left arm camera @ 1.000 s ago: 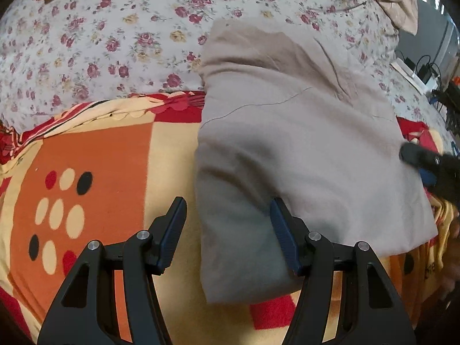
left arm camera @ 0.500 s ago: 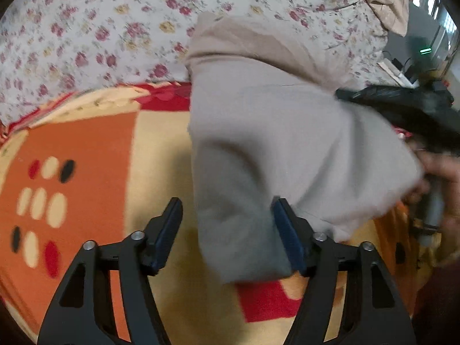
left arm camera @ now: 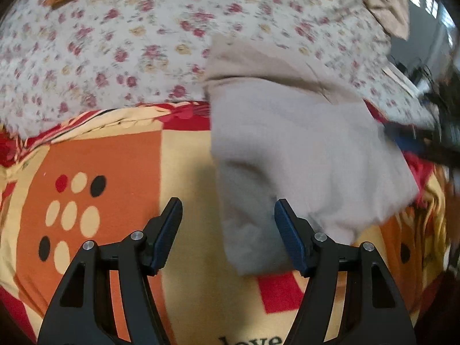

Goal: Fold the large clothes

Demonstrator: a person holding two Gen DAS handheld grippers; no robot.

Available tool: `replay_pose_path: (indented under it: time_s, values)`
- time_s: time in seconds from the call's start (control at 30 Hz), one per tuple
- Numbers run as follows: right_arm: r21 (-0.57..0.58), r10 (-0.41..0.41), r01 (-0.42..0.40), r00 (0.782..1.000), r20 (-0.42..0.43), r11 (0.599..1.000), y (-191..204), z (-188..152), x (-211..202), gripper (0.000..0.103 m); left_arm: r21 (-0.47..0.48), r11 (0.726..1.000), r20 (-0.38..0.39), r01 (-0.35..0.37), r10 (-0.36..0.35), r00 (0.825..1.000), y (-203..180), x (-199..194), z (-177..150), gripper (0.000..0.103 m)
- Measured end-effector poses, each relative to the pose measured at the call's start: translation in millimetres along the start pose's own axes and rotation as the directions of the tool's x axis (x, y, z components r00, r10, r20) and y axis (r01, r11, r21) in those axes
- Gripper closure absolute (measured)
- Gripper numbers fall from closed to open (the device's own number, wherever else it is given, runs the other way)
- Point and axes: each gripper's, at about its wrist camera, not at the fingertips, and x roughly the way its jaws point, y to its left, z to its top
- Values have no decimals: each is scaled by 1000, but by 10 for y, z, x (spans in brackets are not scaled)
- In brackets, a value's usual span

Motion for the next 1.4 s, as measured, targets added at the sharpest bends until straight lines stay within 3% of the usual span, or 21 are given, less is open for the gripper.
replay_pose_path:
  time_s: [0.07, 0.13, 0.2, 0.27, 0.33, 0.37, 0.43, 0.5, 0.77, 0.87, 0.9, 0.97, 1.0, 1.03, 1.1, 1.13, 1.23, 1.33, 1.4]
  values:
    - [-37, -8, 6, 999, -50, 999, 76, -137, 97, 48, -37, 999, -3, 0, 0, 1000, 46, 52, 41, 36]
    - [-88, -62, 56, 996, -68, 995, 85, -237, 225, 76, -41, 999, -51, 0, -2, 999, 46, 187, 51, 36]
    - [-106, -146, 137, 986, -80, 985, -11, -330, 369, 77, -49, 999, -65, 9, -12, 998, 27, 230, 29, 36]
    - [-102, -158, 146, 979, -125, 984, -88, -408, 473, 77, -24, 1000, -61, 7, -8, 998, -15, 221, 22, 36]
    - [-138, -167, 153, 981, -101, 979, -17, -398, 382, 77, -1, 1000, -45, -8, 8, 999, -41, 188, 50, 36]
    - [-146, -165, 153, 983, -78, 977, 27, -357, 308, 75, 6, 1000, -32, -12, 12, 999, -47, 170, 79, 36]
    - [-143, -168, 164, 986, -20, 976, 90, -258, 178, 49, 8, 1000, -19, -5, 5, 1000, -51, 160, 144, 36]
    - [-133, -161, 164, 986, 29, 977, 96, -167, 122, 35, -4, 1000, -12, 9, -9, 1000, -40, 174, 225, 36]
    - [-108, -203, 205, 979, 29, 973, 131, 486, 572, 30, -31, 999, -43, 30, -32, 999, -82, 427, 505, 36]
    - [-178, -238, 240, 971, 35, 954, 217, 738, 771, 28, 4, 999, -48, 34, -34, 998, -139, 492, 530, 36]
    - [-215, -239, 239, 971, 28, 947, 251, 803, 848, 21, 13, 999, -51, 35, -35, 998, -152, 513, 532, 36]
    - [-277, -241, 228, 970, -13, 933, 289, 886, 1016, 19, 24, 999, -58, 42, -40, 997, -173, 564, 536, 36]
    - [-291, -239, 222, 971, -22, 931, 293, 907, 1072, 29, 24, 999, -61, 48, -46, 997, -175, 586, 541, 36]
    - [-284, -221, 206, 975, -21, 936, 288, 920, 1098, 62, 22, 998, -63, 54, -53, 997, -172, 602, 544, 36]
    - [-198, -157, 151, 988, -13, 968, 190, 972, 1074, 91, 15, 998, -63, 67, -66, 996, -154, 646, 555, 36]
    - [-158, -149, 149, 989, 13, 976, 133, 983, 1035, 97, 9, 997, -63, 73, -72, 995, -145, 669, 553, 36]
    - [-47, -155, 156, 988, 28, 987, -121, 987, 1079, 98, -29, 996, -61, 83, -85, 995, -111, 773, 510, 31]
    - [-67, -245, 241, 968, -49, 968, -246, 857, 1392, 98, -55, 994, -65, 100, -103, 993, -83, 784, 495, 31]
    - [-80, -254, 250, 967, -32, 965, -228, 828, 1365, 98, -42, 995, -76, 91, -94, 993, -90, 731, 504, 31]
